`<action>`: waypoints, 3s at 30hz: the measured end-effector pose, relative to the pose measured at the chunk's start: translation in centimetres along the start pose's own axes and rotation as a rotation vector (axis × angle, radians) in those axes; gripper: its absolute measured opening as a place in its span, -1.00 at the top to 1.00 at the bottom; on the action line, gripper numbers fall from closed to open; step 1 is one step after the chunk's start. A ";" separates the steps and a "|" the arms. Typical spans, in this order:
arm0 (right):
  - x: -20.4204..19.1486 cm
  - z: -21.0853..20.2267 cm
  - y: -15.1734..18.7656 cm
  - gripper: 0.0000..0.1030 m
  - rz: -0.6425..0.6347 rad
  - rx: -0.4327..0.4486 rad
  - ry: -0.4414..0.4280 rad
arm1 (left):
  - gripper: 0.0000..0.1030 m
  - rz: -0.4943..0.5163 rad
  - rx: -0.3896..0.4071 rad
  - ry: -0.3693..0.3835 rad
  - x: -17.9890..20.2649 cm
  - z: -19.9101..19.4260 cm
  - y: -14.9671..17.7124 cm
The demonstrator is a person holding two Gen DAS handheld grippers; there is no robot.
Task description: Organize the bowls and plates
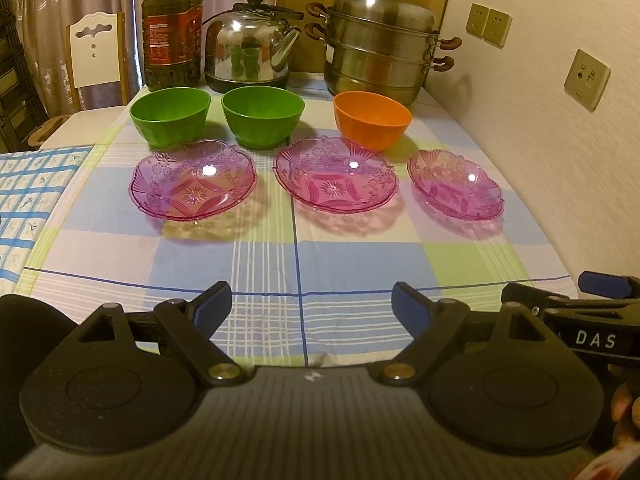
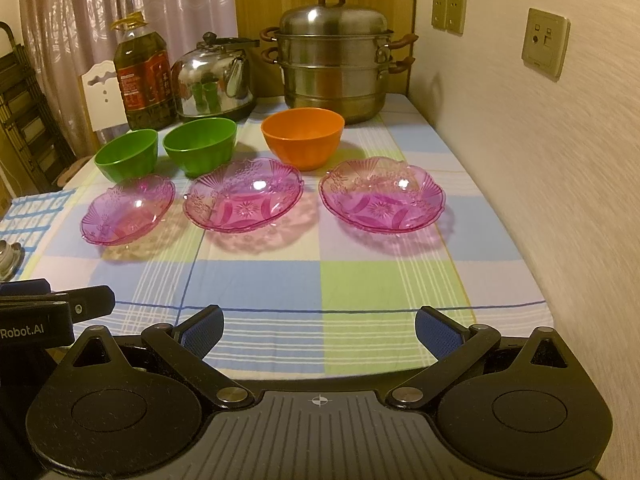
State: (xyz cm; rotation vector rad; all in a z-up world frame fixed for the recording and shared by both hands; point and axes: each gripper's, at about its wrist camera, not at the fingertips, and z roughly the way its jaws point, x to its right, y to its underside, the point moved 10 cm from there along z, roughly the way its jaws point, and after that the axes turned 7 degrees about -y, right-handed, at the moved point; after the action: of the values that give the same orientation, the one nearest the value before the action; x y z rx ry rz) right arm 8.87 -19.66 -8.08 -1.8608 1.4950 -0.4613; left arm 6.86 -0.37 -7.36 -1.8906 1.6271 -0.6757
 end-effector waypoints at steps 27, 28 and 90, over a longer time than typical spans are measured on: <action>0.1 0.0 -0.1 -0.98 0.006 0.001 0.001 | -0.66 0.004 -0.009 0.005 0.1 0.0 0.0; 0.1 0.0 0.0 -0.98 0.005 0.001 0.002 | -0.66 0.002 -0.010 0.006 0.1 0.1 0.1; -15.2 19.2 -8.0 -0.10 0.072 -0.043 -0.346 | -0.16 -0.149 -0.020 -0.136 -20.6 16.4 -9.0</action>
State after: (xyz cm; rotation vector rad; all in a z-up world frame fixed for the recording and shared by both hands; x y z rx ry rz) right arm 22.97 1.18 -13.60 -1.8039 1.3381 -0.0670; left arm 21.63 22.43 -13.42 -2.0403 1.4246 -0.5791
